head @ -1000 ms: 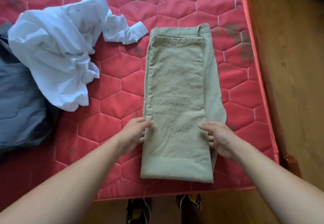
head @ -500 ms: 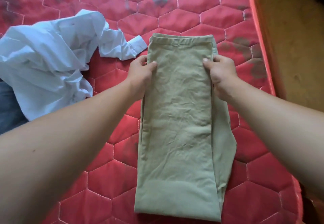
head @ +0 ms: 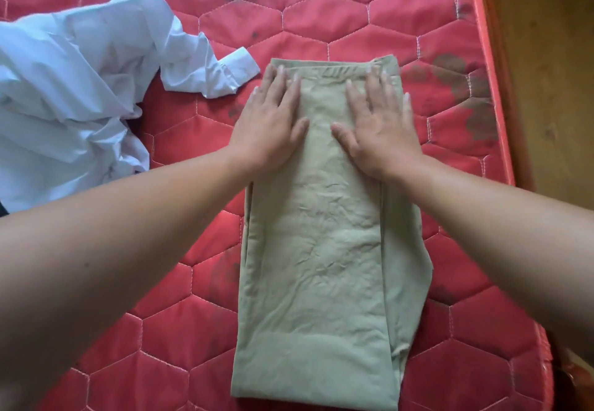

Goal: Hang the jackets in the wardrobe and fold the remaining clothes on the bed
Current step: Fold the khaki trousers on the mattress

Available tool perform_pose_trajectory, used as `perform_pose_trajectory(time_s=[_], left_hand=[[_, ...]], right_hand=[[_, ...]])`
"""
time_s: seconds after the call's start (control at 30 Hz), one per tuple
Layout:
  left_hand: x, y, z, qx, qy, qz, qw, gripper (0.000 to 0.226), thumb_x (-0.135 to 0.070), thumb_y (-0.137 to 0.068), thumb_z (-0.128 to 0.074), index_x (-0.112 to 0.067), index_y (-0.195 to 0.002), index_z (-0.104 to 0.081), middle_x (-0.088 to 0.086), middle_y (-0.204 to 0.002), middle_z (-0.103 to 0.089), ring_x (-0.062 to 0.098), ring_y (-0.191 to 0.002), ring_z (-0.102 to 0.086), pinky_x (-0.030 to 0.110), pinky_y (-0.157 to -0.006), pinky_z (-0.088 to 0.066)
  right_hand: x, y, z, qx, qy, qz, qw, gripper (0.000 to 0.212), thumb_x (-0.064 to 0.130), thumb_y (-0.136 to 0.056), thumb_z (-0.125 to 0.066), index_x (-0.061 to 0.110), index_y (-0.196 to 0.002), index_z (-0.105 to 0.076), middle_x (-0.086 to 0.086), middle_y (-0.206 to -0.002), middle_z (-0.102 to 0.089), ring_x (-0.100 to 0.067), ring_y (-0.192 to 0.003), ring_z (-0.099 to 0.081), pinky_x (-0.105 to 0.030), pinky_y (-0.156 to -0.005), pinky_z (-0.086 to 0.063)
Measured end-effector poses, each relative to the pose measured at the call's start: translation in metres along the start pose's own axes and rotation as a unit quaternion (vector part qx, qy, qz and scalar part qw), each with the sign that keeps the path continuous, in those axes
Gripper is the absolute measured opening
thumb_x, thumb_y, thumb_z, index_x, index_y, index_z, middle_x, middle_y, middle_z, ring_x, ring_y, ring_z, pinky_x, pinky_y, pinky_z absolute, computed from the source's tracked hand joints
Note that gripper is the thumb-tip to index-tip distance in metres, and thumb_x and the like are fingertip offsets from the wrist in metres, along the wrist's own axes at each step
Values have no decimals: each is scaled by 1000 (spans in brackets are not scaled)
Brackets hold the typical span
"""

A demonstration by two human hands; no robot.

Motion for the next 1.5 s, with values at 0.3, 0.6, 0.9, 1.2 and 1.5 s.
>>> perform_pose_trajectory(time_s=[0.3,0.6,0.9,1.2,1.5], left_hand=[[-13,41,-13,33,-12,48,998,71,-47,-104,-30,-8,-160,-13,15,-169,4,30,-156,8,54,-125,-7],[-27,214,-72,41,-82,-75,993,72,-59,-100,-35,-26,-162,-18,14,-169,-5,29,-157,-1,59,-123,-10],[-45,288,-63,45,-61,-93,993,70,-60,-101,-34,-27,-161,-21,20,-168,-3,35,-156,-1,64,-120,-15],[-49,329,-64,105,20,-19,994,64,-55,-101,-44,-37,-159,-23,14,-169,5,29,-156,6,50,-125,-7],[-40,335,-4,191,527,358,747,59,8,-91,-31,-31,-121,-62,21,-115,-65,22,-75,-59,29,-67,-45]], right_hand=[[9,50,-22,6,61,25,998,78,63,-99,-22,19,-162,-10,-11,-170,9,-29,-156,10,-66,-120,4],[10,231,-90,32,107,88,990,78,71,-93,-32,33,-160,-23,-7,-171,-4,-36,-156,-2,-71,-118,0],[33,293,-85,41,61,61,995,85,74,-90,-36,30,-161,-24,-14,-170,-2,-40,-156,-1,-78,-113,-7],[41,315,-84,110,6,4,994,77,70,-93,-40,40,-159,-17,-13,-169,12,-35,-155,15,-67,-120,2],[32,332,-44,94,-423,-336,836,47,-2,-90,-55,30,-121,-68,-10,-136,-53,-9,-96,-54,-14,-87,-42]])
Point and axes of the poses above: each hand's wrist, its own y-axis away from the middle knuckle, its own z-axis out of the back of the hand, x = y × z, the point moved 3 cm from there along -y, towards the middle knuckle
